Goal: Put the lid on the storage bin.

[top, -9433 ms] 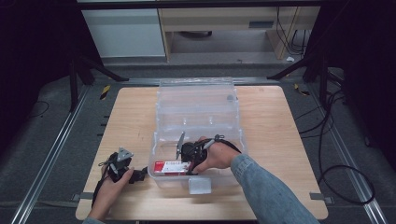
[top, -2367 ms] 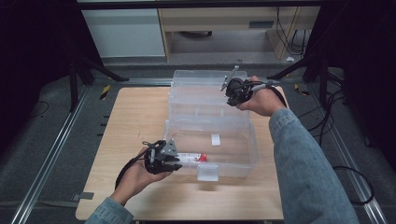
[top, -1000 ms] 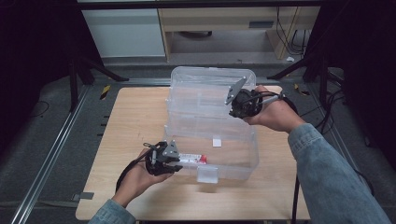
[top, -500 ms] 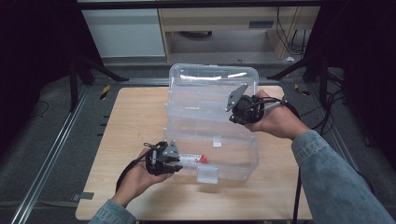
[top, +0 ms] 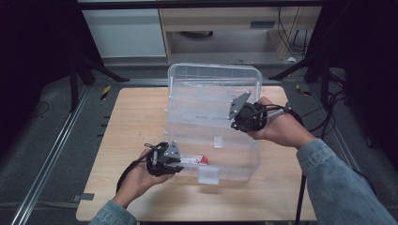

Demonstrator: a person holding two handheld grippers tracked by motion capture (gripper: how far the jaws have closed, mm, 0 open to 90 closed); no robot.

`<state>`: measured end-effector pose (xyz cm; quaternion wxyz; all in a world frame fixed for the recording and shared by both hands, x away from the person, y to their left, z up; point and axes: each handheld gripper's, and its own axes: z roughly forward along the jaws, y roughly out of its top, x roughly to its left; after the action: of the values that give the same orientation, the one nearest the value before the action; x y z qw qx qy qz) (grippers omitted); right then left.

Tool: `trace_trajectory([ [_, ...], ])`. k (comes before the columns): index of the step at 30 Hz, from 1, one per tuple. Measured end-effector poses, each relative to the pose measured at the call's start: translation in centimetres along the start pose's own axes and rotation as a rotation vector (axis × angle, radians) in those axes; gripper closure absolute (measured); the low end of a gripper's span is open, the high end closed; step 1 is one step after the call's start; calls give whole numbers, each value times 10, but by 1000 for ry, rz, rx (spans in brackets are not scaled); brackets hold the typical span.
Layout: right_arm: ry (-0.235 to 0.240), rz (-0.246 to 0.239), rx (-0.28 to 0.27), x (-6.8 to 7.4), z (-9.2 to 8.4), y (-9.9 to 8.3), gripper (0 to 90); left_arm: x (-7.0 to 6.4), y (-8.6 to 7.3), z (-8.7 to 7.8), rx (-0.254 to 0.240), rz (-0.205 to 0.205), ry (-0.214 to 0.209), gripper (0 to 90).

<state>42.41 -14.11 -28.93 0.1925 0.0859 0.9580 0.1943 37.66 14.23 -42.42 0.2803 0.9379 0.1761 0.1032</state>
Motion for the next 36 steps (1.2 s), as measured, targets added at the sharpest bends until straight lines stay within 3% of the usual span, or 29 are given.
trace_trajectory([
  [23,35,-9,-19,18,0,-9,888,-1,0,0,-3,-2,11,695],
  [36,39,-18,-24,15,3,-11,881,-4,1,1,-9,-9,21,692],
])
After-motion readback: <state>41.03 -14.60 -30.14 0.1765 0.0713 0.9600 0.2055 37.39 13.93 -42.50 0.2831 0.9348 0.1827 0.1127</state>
